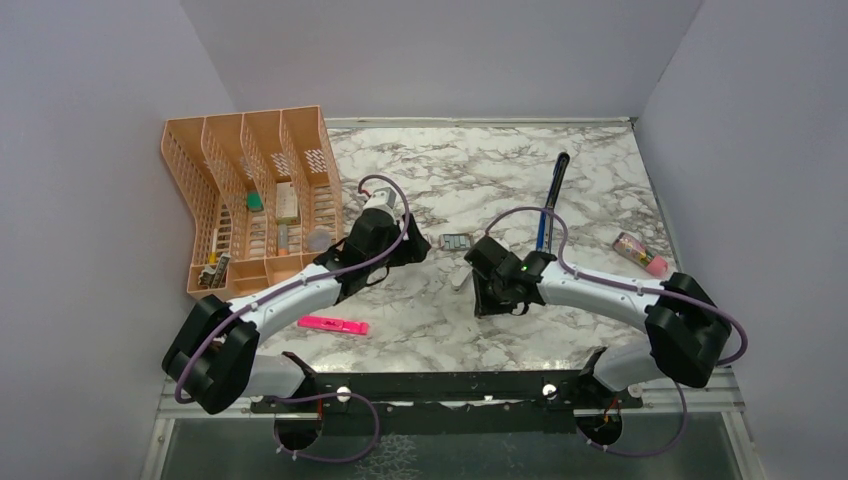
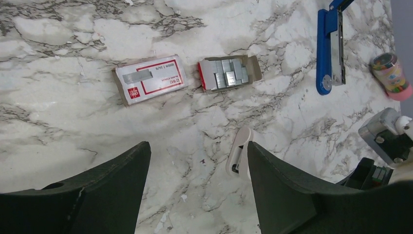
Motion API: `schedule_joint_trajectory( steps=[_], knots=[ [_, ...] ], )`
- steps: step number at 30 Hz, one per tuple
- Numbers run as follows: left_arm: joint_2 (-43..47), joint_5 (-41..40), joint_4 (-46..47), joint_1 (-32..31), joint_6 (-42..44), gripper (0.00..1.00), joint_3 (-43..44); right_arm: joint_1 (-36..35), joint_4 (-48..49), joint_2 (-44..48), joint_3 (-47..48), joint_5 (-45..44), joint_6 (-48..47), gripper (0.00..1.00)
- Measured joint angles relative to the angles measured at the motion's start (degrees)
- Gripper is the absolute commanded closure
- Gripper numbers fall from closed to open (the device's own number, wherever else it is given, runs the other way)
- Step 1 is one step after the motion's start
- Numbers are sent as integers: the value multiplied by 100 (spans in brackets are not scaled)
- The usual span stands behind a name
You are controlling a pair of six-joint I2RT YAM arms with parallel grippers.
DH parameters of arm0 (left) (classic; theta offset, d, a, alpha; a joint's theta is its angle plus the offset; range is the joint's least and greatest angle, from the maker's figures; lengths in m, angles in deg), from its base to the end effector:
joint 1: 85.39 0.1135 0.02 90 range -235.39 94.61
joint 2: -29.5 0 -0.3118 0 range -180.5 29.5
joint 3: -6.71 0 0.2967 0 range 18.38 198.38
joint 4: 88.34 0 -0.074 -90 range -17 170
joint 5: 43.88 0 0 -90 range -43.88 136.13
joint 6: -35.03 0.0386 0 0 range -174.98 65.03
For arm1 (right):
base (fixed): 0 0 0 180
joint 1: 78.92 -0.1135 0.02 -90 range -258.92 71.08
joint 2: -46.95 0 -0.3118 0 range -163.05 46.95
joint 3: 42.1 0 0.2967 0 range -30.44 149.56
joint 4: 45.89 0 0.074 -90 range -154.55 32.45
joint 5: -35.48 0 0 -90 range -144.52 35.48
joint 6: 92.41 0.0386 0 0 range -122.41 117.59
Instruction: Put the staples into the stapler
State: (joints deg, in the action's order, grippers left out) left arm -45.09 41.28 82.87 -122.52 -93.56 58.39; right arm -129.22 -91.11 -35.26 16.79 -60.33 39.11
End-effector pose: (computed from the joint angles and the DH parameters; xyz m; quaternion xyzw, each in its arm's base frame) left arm 0.2460 -0.1822 0.2395 -0.0317 0.8722 -0.2696 0.4069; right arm 0.1891 0.2216 0.2004 -0.0657 0.9791 0.0989 0.1651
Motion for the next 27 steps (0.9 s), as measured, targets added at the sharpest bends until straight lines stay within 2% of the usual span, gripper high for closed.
schedule_joint_trajectory(
  steps=[8,15,19,27],
  knots=[
    [0,1058,957,0,-339,20,-649,170,308,704,-179,9,68,77],
    [-74,1961,1893,-186,-848,23,-1147,1163,1438,1272,-737,1169,275,77],
    [-105,2227,2282,-313,-970,33,-1209,1563,2022,1421,-1001,1843,614,77],
    [-365,2476,2782,-437,-1123,55,-1220,1718,2839,1539,-1379,2798,1097,77]
  ],
)
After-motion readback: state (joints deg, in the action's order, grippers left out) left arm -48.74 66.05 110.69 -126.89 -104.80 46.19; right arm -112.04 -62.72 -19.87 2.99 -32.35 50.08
